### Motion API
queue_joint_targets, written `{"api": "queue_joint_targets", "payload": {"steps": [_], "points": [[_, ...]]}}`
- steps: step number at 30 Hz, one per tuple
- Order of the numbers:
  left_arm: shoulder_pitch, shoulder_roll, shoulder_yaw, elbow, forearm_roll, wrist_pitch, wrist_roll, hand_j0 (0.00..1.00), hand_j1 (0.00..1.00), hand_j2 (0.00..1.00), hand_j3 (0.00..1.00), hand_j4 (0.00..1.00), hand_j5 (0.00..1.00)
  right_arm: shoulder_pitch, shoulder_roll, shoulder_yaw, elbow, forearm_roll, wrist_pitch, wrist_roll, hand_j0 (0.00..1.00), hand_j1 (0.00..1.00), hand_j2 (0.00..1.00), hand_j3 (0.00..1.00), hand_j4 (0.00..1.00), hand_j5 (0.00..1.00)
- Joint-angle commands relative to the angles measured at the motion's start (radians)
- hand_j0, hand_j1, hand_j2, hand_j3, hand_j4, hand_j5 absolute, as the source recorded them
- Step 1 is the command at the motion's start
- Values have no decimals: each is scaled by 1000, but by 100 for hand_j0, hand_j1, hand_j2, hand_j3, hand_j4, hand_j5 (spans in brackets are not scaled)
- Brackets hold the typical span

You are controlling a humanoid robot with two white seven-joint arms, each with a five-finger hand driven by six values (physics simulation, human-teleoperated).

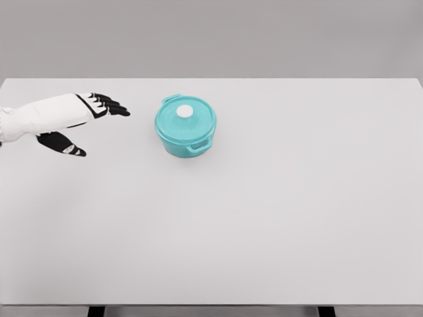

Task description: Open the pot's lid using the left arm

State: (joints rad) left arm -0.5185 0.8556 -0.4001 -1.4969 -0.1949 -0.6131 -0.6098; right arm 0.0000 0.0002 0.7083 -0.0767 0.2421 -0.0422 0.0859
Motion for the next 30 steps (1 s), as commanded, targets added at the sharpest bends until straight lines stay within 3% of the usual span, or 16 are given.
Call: {"api": "queue_joint_targets", "payload": {"steps": [1, 7, 10, 12, 14, 15, 16, 18, 19, 20, 21, 23, 26, 30], "points": [[0, -4, -6, -5, 5, 2, -1, 100, 100, 100, 100, 100, 100, 0, 0, 0, 0, 0, -5, 2, 100, 100, 100, 100, 100, 100], [-6, -4, -13, -3, -3, 2, -1, 100, 100, 100, 100, 100, 100, 11, 0, -1, 0, -1, 5, 0, 100, 100, 100, 100, 100, 100], [-20, 2, -16, -11, -49, 2, -1, 100, 100, 100, 100, 100, 100, 11, 0, -1, 0, -1, 5, 0, 100, 100, 100, 100, 100, 100], [-78, -13, -57, 6, -54, 2, -1, 100, 100, 100, 100, 100, 100, 12, 0, -1, 0, -1, 5, 0, 100, 100, 100, 100, 100, 100], [-230, -50, -239, 66, -52, 2, -1, 100, 100, 100, 100, 100, 100, 12, 0, -1, 0, -1, 5, 0, 100, 100, 100, 100, 100, 100], [-374, -49, -382, 118, -49, 2, -1, 100, 100, 100, 100, 100, 100, 12, 0, -1, 0, -1, 5, 0, 100, 100, 100, 100, 100, 100], [-410, -55, -413, 133, -47, 2, -1, 100, 100, 100, 100, 100, 100, 11, 0, -1, 0, -1, 5, 0, 100, 100, 100, 100, 100, 100], [-420, -108, -424, 171, -57, 2, -1, 100, 100, 100, 100, 100, 100, 12, 0, -1, 0, -1, 5, 0, 100, 100, 100, 100, 100, 100], [-433, -173, -422, 214, -93, 2, -1, 100, 100, 100, 100, 100, 100, 12, 0, -1, 0, -1, 5, 0, 100, 100, 100, 100, 100, 100], [-485, -231, -411, 293, -190, 2, -1, 100, 100, 100, 100, 100, 100, 11, 0, -1, 0, -1, 5, 0, 100, 100, 100, 100, 100, 100], [-498, -244, -410, 313, -218, 2, -1, 100, 100, 100, 100, 100, 100, 11, 0, -1, 0, -1, 5, 0, 100, 100, 100, 100, 100, 100], [-508, -277, -401, 325, -227, 2, -1, 100, 100, 100, 100, 100, 100, 12, 0, -1, 0, -1, 5, 0, 100, 100, 100, 100, 100, 100], [-525, -274, -467, 302, -179, 2, -1, 100, 100, 100, 100, 100, 100, 12, 0, -1, 0, -1, 5, 0, 100, 100, 100, 100, 100, 100], [-557, -316, -474, 302, -179, 2, -1, 100, 100, 100, 100, 100, 100, 12, 0, -1, 0, -1, 5, 0, 100, 100, 100, 100, 100, 100]]}}
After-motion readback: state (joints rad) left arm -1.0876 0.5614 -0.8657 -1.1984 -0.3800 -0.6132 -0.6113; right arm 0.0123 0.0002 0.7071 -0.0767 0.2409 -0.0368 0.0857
